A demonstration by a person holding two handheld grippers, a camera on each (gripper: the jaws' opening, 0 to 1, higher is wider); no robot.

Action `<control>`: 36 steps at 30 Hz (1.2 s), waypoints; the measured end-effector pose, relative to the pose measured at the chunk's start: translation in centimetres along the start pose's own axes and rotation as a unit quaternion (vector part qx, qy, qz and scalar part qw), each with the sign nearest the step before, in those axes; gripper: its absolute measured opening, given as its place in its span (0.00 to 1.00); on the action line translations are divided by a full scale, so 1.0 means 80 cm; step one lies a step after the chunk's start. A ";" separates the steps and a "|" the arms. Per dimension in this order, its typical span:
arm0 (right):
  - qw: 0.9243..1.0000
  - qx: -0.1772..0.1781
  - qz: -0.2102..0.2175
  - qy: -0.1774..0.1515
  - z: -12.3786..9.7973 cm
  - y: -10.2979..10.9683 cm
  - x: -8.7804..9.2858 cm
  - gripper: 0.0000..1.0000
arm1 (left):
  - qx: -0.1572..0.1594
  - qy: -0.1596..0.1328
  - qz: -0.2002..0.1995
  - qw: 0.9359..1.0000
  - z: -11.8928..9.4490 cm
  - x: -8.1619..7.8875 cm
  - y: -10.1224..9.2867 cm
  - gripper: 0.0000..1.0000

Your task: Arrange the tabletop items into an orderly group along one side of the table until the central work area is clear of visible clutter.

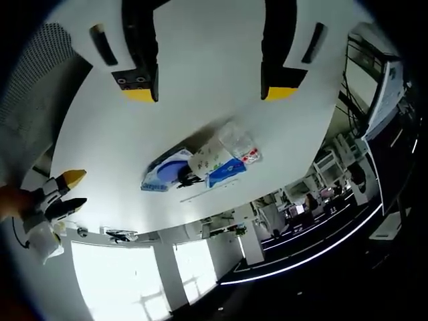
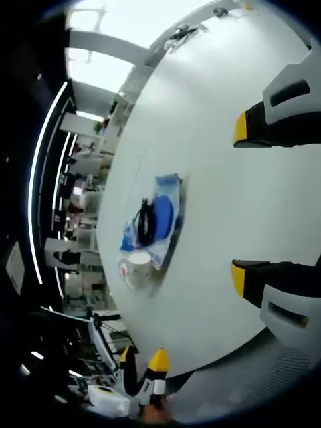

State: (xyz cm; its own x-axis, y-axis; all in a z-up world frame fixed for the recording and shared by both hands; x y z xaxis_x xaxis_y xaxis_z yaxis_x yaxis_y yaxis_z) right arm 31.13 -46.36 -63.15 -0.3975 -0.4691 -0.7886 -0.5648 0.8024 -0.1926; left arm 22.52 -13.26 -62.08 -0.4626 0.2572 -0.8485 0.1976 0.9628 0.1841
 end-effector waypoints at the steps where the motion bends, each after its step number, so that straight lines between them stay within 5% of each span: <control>1: 1.000 0.001 0.001 0.000 0.000 -0.001 0.000 0.69 | 0.002 0.000 0.001 1.000 0.000 0.000 -0.001 0.62; 36: 1.000 -0.008 -0.008 0.009 0.002 0.002 0.002 0.65 | 0.006 -0.001 0.003 1.000 0.001 -0.001 -0.004 0.63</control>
State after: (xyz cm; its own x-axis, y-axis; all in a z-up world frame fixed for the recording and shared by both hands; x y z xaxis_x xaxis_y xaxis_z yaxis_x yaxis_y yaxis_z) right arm 31.10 -46.23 -63.44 -0.4018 -0.4888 -0.7743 -0.5824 0.7890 -0.1958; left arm 22.57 -13.55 -62.11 -0.4593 0.2635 -0.8483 0.2111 0.9600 0.1839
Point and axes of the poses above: the point that each gripper's makers call its tool centre point, and the gripper's own axes: z roughly forward along the fingers, y roughly to its left, x roughly out of its underside, the point moved 10 cm from there along -z, roughly backward along the fingers, and after that the axes turned 3 degrees about -z, right-handed, at the moved point
